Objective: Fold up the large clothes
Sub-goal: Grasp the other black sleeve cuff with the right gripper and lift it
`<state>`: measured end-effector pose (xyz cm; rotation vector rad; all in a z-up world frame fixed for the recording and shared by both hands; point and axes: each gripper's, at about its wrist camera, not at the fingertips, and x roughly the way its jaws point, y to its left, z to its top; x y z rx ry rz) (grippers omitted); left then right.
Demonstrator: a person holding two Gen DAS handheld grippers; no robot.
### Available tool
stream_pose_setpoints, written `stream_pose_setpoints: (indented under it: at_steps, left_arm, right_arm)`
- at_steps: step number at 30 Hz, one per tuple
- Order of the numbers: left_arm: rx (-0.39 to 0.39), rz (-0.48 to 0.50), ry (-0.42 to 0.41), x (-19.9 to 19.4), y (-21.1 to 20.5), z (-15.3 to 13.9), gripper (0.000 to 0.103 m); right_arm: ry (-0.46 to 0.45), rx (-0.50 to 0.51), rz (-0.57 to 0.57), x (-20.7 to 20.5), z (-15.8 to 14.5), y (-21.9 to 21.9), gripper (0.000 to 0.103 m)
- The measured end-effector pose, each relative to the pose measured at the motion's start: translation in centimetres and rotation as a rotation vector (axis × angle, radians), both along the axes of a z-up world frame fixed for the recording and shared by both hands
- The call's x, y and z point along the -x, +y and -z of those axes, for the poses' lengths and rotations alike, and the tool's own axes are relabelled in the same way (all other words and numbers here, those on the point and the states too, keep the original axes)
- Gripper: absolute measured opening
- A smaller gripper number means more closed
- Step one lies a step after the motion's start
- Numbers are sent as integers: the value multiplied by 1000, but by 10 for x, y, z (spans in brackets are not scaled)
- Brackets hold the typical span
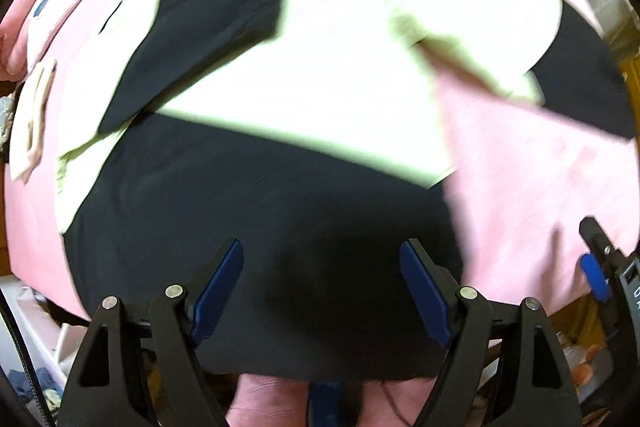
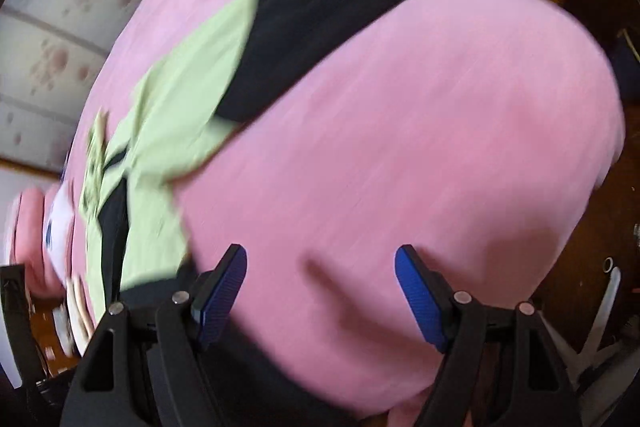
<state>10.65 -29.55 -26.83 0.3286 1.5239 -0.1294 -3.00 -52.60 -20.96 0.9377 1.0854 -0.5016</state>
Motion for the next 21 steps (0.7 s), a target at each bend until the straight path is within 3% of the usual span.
stream_pose_setpoints:
  at_steps: [7, 13, 15, 16, 17, 19, 21]
  left_arm:
    - [-12, 27, -9, -15, -87, -3, 79]
    - [-37, 2, 30, -20, -103, 7, 79]
    - [-38, -25, 42, -23, -99, 8, 79]
    - [-38, -45, 43, -24, -96, 7, 79]
    - [-35, -67, 41, -26, -93, 6, 79]
    - [-27, -95, 38, -29, -86, 3, 79]
    - [-25, -117, 29, -34, -76, 2, 79]
  right_arm:
    - [-44, -60, 110, -1, 7, -109, 77]
    - [-111, -84, 193, -16, 23, -158, 76]
    - [-147, -74, 216, -21, 26, -168, 67]
    - [-161, -59, 232, -24, 27, -174, 55]
    - [-164, -50, 244, -27, 28, -180, 35]
    - [-178, -45, 285, -30, 31, -191, 14]
    - [-242, -75, 351, -28, 33, -200, 10]
